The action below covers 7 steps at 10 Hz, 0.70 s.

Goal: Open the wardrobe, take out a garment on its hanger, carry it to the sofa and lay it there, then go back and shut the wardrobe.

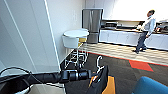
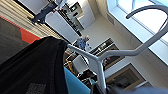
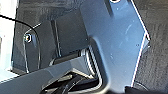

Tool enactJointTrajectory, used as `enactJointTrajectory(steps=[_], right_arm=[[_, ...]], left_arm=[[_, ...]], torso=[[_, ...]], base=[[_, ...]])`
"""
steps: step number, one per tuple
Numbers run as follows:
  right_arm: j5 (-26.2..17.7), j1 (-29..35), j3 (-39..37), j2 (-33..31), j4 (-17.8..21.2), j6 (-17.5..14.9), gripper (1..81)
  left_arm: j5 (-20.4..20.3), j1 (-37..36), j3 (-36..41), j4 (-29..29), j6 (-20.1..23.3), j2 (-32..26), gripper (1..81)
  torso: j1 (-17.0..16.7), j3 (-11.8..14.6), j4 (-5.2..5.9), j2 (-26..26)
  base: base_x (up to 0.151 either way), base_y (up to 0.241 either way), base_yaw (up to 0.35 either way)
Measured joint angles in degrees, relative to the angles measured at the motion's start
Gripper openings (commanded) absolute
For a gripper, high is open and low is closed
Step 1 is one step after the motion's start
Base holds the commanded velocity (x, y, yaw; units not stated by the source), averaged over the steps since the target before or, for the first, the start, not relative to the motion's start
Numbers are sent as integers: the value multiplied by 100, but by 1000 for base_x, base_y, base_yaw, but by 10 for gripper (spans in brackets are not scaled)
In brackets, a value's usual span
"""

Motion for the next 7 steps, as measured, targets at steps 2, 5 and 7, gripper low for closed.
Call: enactJointTrajectory(steps=[2, 5, 7], right_arm=[[2, 2, 2, 0, -2, 0, 811], [0, -9, 2, 0, -2, 0, 811], [5, 2, 2, 2, -2, -2, 811]], left_arm=[[5, 0, 11, 5, 0, -39, 10], [-24, -11, 24, 13, 0, -50, 10], [-13, -11, 26, 20, 1, -89, 10]], torso=[[2, 0, 0, 0], [2, 0, 0, 0], [2, 0, 0, 0]], base=[[0, 0, -327], [0, 0, -287], [0, 0, -263]])
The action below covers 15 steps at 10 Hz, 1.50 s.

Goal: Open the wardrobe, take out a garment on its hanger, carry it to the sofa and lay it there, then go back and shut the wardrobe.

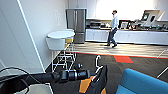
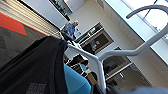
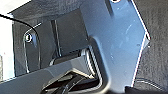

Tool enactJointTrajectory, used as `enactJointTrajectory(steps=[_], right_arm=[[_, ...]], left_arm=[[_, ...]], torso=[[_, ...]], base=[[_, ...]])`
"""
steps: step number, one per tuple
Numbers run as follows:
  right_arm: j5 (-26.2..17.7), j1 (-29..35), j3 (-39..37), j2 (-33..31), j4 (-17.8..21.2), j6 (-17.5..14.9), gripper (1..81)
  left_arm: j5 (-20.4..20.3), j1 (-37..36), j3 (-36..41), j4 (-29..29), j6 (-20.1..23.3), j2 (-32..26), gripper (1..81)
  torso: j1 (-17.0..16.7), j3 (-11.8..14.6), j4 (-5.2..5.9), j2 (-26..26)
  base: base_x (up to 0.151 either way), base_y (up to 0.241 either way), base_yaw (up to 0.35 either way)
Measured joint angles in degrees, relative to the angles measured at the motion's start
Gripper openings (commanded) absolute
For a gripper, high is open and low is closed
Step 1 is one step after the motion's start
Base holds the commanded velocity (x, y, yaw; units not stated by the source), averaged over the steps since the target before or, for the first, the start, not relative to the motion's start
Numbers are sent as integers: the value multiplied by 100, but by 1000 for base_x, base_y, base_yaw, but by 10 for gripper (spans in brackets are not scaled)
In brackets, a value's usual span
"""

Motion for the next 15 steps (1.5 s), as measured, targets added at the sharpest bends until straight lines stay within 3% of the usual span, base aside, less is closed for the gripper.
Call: enactJointTrajectory(steps=[15], right_arm=[[-2, 2, 2, -2, 0, 0, 811]], left_arm=[[0, -2, 90, 29, 0, 20, 10]], torso=[[-2, 0, 0, 0]], base=[[0, 0, -231]])
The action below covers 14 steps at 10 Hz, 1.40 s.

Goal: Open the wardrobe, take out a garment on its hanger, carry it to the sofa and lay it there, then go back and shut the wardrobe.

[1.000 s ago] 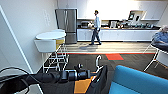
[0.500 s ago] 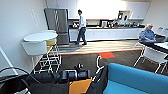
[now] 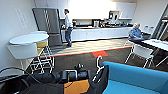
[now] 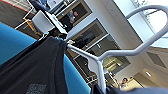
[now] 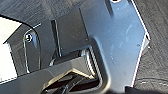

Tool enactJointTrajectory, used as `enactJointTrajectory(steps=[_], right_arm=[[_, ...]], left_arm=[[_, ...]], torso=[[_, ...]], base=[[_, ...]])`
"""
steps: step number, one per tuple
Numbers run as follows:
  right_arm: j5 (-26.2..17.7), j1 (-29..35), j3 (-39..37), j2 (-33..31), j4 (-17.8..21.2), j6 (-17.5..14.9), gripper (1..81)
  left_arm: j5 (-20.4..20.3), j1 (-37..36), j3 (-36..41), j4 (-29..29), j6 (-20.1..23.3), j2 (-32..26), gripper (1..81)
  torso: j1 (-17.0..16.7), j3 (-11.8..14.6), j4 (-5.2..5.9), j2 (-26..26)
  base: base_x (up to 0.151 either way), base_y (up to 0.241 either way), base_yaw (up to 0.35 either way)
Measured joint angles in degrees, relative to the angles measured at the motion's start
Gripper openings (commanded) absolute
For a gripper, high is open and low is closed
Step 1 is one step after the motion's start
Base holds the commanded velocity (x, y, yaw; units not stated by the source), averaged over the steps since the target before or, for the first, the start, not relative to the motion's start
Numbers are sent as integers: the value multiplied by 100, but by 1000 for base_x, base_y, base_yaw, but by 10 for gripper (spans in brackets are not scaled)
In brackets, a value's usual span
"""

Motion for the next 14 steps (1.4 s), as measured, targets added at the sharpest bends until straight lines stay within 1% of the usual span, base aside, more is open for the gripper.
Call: enactJointTrajectory(steps=[14], right_arm=[[0, -5, -2, 0, 0, 2, 811]], left_arm=[[5, 2, 4, 0, -1, 2, 10]], torso=[[0, 0, 0, 0]], base=[[0, 0, -276]])
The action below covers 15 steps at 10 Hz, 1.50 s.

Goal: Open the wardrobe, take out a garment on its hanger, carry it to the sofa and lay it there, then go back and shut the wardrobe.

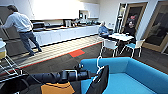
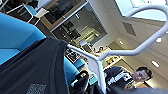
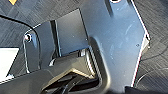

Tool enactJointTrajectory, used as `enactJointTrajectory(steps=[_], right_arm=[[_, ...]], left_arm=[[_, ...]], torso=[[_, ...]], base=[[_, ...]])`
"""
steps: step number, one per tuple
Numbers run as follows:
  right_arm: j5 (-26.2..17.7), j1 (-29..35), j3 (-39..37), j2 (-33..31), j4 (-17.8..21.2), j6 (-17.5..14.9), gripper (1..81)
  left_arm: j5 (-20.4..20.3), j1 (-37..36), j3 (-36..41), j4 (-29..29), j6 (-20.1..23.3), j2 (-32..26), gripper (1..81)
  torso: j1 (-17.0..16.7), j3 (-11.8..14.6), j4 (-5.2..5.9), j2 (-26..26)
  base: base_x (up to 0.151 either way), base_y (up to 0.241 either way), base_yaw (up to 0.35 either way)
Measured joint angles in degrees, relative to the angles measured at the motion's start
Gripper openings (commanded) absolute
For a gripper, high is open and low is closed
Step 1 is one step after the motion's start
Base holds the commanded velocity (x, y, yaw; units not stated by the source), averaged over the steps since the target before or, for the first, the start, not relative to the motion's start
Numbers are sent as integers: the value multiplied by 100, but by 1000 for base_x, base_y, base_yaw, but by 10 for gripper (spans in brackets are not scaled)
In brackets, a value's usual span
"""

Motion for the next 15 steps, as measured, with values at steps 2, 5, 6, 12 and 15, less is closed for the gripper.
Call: enactJointTrajectory(steps=[2, 5, 6, 12, 15], right_arm=[[-2, 2, 0, 0, 0, 0, 811], [-2, 2, 0, 0, 0, -2, 811], [0, 2, 0, 0, 0, 0, 811], [-7, -2, 0, 2, -2, 0, 811], [-11, 0, 2, 0, -6, -2, 811]], left_arm=[[13, 0, 2, 0, 0, 13, 10], [83, 0, 2, 0, 0, 15, 10], [88, -2, 5, 0, 0, 15, 10], [91, -2, 5, 1, 0, 17, 10], [105, 0, 10, 1, 0, 35, 10]], torso=[[0, 0, 0, 0], [0, 0, 0, 0], [0, 0, 0, 0], [0, 0, 0, 0], [-2, 0, 0, 0]], base=[[0, 0, -282], [0, 0, -300], [0, 0, -289], [0, 0, -225], [0, 0, -34]])
